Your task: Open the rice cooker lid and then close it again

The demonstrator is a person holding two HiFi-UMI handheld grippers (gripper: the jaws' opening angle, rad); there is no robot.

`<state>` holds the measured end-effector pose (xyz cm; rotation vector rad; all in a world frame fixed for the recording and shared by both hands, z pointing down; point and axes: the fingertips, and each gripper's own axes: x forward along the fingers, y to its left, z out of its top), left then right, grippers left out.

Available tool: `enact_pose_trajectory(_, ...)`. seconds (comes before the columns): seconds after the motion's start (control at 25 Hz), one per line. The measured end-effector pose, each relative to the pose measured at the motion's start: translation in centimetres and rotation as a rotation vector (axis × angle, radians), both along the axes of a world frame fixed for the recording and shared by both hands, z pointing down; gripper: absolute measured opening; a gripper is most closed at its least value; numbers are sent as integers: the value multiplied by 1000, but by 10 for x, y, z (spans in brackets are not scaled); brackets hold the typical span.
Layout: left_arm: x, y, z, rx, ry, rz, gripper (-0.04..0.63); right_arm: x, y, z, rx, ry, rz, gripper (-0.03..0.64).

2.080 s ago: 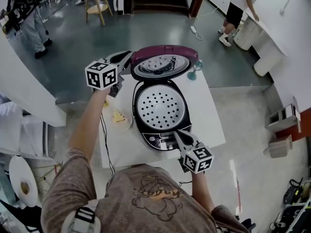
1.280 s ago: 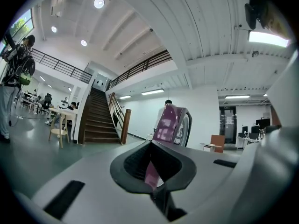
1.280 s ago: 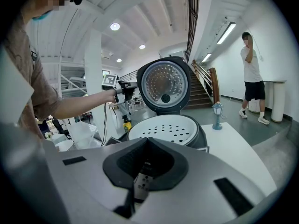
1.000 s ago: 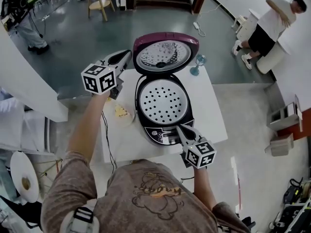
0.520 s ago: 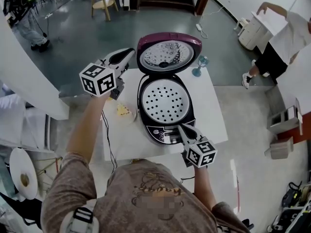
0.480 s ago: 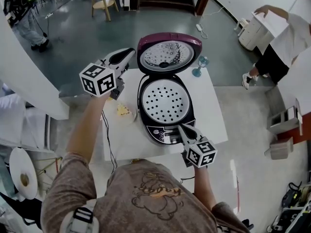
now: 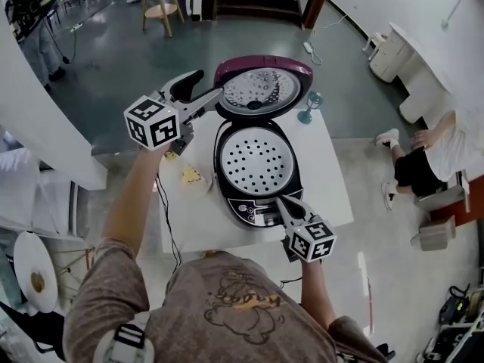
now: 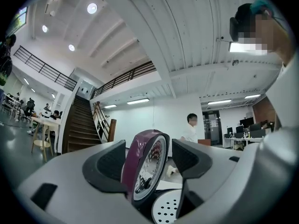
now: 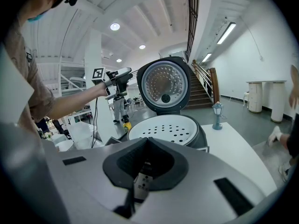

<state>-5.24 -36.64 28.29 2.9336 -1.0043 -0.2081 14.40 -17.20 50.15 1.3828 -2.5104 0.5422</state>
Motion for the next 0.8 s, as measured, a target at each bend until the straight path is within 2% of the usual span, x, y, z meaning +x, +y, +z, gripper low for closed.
enact_pose_trajectory(0.12,4,-2,-3,17,-5,6,353,0,0,1,1,1,-1,3)
enact_pose_trajectory(0.28,10,-9,-2,16,-24,16,382,-1,-1,1,2,1,-2,3)
enact_pose_trajectory(0.52,23,-26,1,-14,-31,32,385,0,0,0,4,3,0,3)
enact_pose_trajectory(0.8,39,-30,2,-12,-48,73,383,0,0,1,11,10,2,2)
